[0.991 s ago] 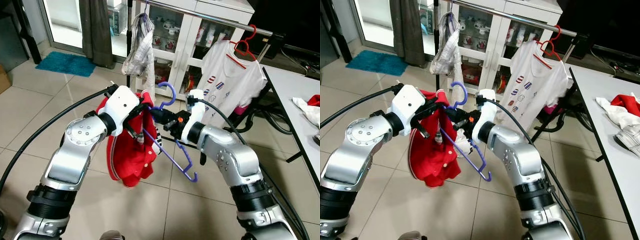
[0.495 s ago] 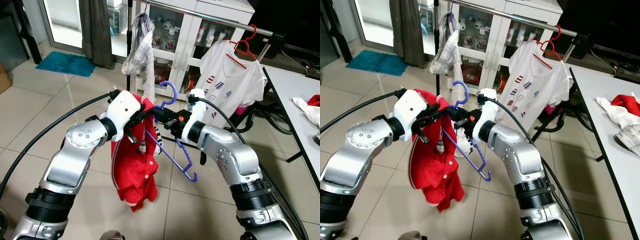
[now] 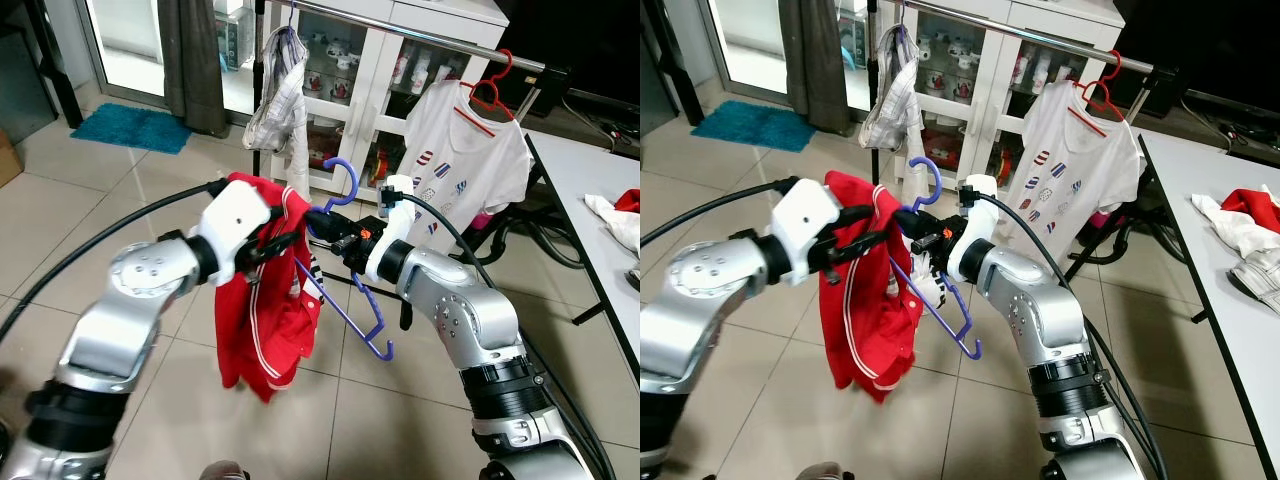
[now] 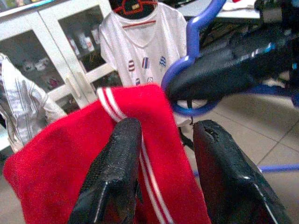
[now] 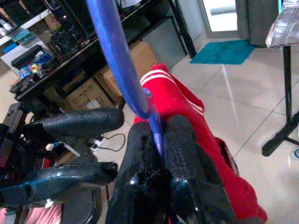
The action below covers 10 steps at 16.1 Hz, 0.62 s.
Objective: Hang hanger
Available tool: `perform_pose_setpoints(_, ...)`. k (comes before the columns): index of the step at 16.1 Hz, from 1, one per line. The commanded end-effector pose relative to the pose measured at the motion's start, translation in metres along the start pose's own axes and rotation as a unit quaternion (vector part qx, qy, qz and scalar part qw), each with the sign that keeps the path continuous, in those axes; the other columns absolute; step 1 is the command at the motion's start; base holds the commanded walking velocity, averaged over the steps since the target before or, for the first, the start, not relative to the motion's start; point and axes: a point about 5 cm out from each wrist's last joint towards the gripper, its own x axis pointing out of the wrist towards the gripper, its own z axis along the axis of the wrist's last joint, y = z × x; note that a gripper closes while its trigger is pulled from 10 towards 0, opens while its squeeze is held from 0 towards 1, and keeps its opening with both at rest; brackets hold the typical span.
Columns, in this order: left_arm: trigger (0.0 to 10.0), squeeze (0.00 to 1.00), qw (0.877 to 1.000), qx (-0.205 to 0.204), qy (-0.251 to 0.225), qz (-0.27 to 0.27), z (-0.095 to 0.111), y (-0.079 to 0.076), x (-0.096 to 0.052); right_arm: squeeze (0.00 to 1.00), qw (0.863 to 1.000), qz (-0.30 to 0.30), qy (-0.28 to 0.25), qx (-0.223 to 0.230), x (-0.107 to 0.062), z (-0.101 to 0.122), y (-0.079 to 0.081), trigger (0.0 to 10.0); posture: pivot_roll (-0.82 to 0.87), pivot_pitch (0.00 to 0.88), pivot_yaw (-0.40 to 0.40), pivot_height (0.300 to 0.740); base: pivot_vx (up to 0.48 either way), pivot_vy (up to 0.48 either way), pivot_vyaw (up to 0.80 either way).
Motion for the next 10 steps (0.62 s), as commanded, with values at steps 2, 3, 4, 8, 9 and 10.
perform_pose_setpoints(2,10.0,1.00,0.999,-0.004,-0.035,-0.033,0.009,0.001,-0.013,0.00,0.999,0.007,-0.041,-0.018,-0.004,0.020,-0.005,10.0,0.07,0.000,-0.149,0.740,0.000,0.000,0.00)
perform_pose_setpoints(3,10.0,1.00,0.997,-0.015,-0.059,-0.050,0.013,0.003,-0.021,0.00,0.999,0.015,-0.041,-0.023,-0.005,0.022,-0.005,10.0,0.07,0.000,-0.149,0.740,0.000,0.000,0.00)
perform_pose_setpoints(4,10.0,1.00,0.996,-0.020,-0.070,-0.053,0.016,0.007,-0.027,0.00,0.999,0.023,-0.039,-0.030,-0.007,0.023,-0.006,10.0,0.07,0.000,-0.148,0.740,0.000,0.000,0.00)
perform_pose_setpoints(8,10.0,1.00,0.996,-0.004,-0.083,0.042,0.019,0.059,-0.079,0.00,0.993,0.092,-0.027,-0.072,-0.029,0.036,-0.012,10.0,0.07,0.000,-0.148,0.740,0.000,0.000,0.00)
perform_pose_setpoints(9,10.0,1.00,0.996,0.002,-0.070,0.055,0.015,0.069,-0.092,0.00,0.990,0.112,-0.023,-0.078,-0.034,0.039,-0.013,10.0,0.07,0.000,-0.148,0.740,0.000,0.000,0.00)
perform_pose_setpoints(10,10.0,0.95,0.997,0.001,-0.051,0.050,0.007,0.076,-0.106,0.00,0.986,0.144,-0.018,-0.084,-0.042,0.044,-0.014,10.0,0.08,0.000,-0.159,0.740,0.000,0.000,0.00)
